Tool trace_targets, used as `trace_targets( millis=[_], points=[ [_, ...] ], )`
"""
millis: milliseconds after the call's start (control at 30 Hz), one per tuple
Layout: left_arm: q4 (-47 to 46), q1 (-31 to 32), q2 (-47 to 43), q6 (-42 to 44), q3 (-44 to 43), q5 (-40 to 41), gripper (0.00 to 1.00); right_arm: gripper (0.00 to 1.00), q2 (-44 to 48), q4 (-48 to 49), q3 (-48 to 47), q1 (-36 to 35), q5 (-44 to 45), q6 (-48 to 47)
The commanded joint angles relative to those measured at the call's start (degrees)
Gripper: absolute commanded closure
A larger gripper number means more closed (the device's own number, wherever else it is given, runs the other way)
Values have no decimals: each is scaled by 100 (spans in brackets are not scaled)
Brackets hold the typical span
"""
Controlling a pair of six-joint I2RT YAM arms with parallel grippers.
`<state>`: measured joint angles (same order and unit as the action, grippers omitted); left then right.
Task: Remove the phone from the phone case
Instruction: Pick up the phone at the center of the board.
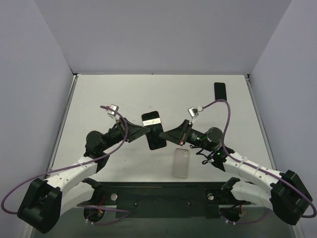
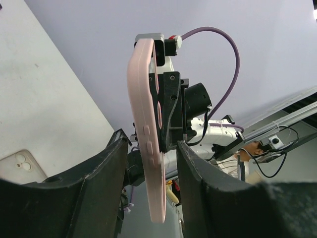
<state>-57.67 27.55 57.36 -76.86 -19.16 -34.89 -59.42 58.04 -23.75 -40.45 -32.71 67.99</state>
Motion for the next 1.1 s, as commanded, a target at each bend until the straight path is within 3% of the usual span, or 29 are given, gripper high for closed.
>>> trace_targets(
  millis=[0,200,333,633,700,833,933,1067],
  points=[
    [-385,13,117,84,-360,-149,46,100,220,639,-235,-217,-209,-144],
    [-508,22,258,-48,-519,-272,50,100,571,-240,-332,-438,-87,-751],
    [-439,57,328,-101,-598,-298,69,100,650,-460,-350,-482,-34,-875],
    [-447,339,416,-136,-694,-343,63,100,695,-636,-446,-622,300,-1094],
    [-508,356,425,-198,-747,-404,69,100,642,-645,-490,-666,291,-1121],
    [-343,348,381,-207,-940,-553,100,100,659,-1109,-604,-684,187,-1384],
    [-34,251,328,-40,-1133,-790,100,81,826,-2730,-990,-649,107,-2243],
    [265,67,337,75,-1362,-1308,100,65,792,-3746,-1342,-613,-594,-2816]
  ],
)
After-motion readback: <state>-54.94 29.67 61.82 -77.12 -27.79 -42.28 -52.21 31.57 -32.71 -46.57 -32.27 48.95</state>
